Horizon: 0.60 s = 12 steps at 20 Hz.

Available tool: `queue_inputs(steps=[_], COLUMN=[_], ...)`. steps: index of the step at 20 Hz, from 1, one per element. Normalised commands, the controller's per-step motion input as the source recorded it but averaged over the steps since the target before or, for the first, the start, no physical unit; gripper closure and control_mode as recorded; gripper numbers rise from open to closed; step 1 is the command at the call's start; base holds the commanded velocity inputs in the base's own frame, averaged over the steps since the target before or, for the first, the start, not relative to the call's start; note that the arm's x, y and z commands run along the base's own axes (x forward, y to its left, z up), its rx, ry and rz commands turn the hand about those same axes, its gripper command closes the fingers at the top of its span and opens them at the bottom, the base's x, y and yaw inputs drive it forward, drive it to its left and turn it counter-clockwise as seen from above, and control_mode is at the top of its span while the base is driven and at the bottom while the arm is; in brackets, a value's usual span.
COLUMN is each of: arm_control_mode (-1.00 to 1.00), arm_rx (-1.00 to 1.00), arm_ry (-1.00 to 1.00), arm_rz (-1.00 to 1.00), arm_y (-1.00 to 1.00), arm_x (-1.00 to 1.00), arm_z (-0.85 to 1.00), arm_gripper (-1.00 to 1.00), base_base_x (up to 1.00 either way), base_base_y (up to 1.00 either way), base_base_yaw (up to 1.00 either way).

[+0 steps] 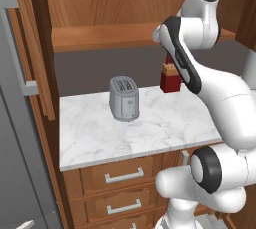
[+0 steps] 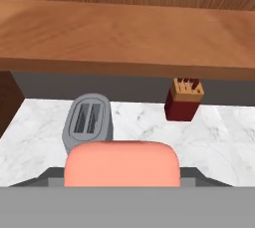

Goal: Pick up the bar soap and bar soap from the sink, and place them back in the cabinet, and close the cabinet doors.

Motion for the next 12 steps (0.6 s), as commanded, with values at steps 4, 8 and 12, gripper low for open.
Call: queue_inputs(steps=[4,8,12], arm_control_mode=[-1.0,-1.0,-1.0], arm_rx=[0.0,0.0,0.0], arm_ry=[-0.04,-0.18,-0.23], arm_rz=[0.0,0.0,0.0], arm_y=[0.0,-0.02,-0.04], arm_x=[0.14,0.06,0.1], arm_z=[0.1,0.01,0.0], arm_gripper=[1.0,1.0,1.0], base_base_x=[0.0,0.0,0.0], base_base_y=[0.0,0.0,0.0], base_base_yaw=[0.0,0.0,0.0])
